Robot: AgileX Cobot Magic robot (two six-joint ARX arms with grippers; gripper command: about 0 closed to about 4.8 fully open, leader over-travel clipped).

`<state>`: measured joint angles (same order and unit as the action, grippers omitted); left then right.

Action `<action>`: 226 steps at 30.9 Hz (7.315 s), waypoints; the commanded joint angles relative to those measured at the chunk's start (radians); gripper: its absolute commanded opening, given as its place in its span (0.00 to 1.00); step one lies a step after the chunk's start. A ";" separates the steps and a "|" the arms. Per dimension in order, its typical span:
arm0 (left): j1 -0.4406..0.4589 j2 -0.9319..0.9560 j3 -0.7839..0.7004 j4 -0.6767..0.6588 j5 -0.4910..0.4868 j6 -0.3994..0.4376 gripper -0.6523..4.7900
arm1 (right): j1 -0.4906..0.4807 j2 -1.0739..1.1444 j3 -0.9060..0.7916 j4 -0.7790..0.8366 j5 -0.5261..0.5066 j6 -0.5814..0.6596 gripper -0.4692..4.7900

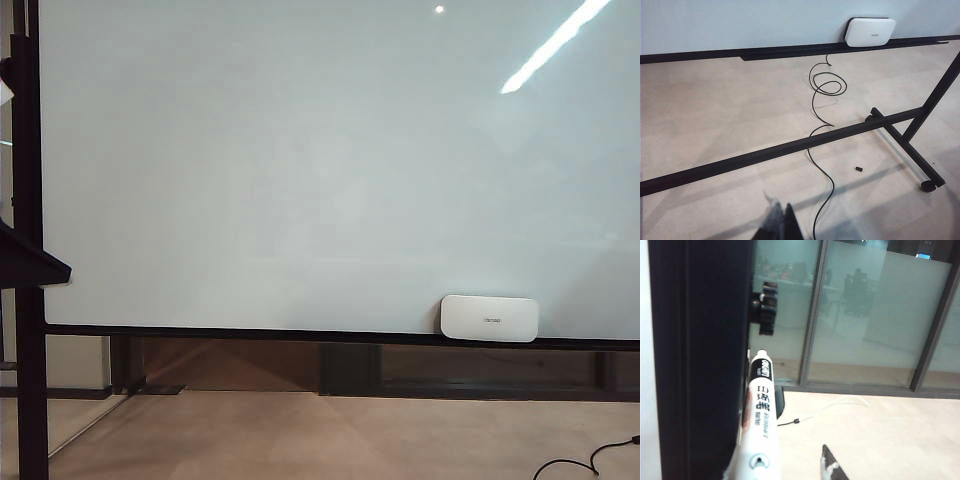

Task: Reach to the right to find the marker pen, pick it up, and write the number 19 on the whiteboard.

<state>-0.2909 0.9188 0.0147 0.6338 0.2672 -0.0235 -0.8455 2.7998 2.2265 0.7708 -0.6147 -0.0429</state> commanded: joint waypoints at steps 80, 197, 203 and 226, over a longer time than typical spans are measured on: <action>0.039 -0.663 0.289 -0.412 0.290 -0.252 0.11 | 0.074 -1.172 0.006 -1.395 0.059 0.310 0.09; 0.036 -0.618 0.825 -0.745 0.040 0.117 0.11 | 1.385 -0.916 -0.121 -0.687 0.804 -0.171 0.09; 0.036 -0.618 0.825 -0.744 0.048 0.117 0.11 | 1.384 -0.913 -0.121 -0.684 0.808 -0.171 0.09; 0.036 -0.618 0.825 -0.744 0.048 0.122 0.11 | 1.362 -0.857 -0.119 -0.549 0.796 -0.178 0.09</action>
<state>-0.2535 0.3008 0.8360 -0.1230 0.3107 0.0971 0.5220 1.9476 2.0998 0.1974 0.1776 -0.2222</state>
